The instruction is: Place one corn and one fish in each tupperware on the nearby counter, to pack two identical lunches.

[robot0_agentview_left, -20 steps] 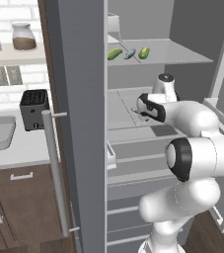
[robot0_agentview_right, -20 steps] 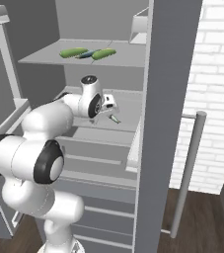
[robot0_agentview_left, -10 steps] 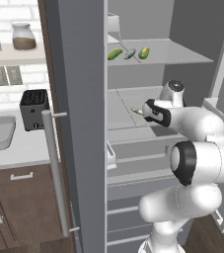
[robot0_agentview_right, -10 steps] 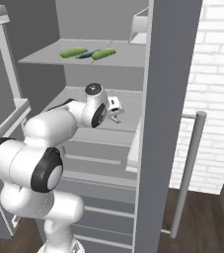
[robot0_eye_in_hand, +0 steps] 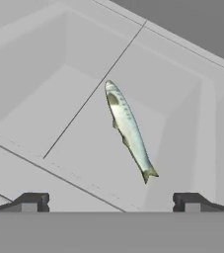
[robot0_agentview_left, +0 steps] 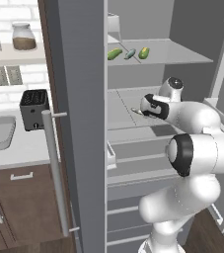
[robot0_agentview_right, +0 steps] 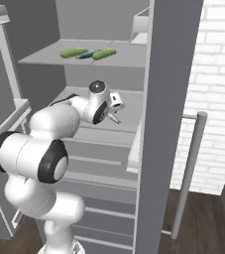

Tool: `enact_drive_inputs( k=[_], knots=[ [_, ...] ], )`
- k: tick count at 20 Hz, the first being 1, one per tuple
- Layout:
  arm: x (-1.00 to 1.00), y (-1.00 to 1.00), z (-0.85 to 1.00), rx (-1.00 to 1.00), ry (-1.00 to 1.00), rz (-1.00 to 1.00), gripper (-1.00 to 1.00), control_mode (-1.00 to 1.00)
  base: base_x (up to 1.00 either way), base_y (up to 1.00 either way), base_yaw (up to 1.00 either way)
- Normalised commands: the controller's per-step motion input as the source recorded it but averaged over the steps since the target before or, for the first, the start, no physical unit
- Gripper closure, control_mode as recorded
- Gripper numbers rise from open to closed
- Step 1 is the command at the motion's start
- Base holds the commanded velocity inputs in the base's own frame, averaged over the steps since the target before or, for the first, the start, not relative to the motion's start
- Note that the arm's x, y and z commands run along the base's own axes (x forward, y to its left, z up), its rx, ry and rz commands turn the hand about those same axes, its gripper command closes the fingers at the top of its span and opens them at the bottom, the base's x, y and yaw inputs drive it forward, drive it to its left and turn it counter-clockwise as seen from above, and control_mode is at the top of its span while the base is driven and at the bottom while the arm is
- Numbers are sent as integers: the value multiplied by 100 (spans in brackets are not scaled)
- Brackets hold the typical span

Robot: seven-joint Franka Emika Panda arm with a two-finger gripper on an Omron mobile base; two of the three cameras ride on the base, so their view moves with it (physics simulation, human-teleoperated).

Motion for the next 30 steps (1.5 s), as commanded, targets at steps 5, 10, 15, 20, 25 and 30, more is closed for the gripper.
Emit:
enact_drive_inputs(
  k=[5, 10, 15, 20, 25, 30],
  knots=[
    [20, 0, -34, 5, 4, 13, -100, -100, 0, 0, 0],
    [12, 0, -13, 6, 6, 12, -100, -100, 0, 0, 0],
    [15, 0, 0, 1, 7, 3, -100, -100, 0, 0, 0],
    [25, 0, 0, 0, 8, 0, -100, -100, 0, 0, 0],
    [21, 4, -8, 1, -1, 0, -100, -100, 0, 0, 0],
    [7, 7, -21, 0, -1, 0, -100, -100, 0, 0, 0]
  ],
)
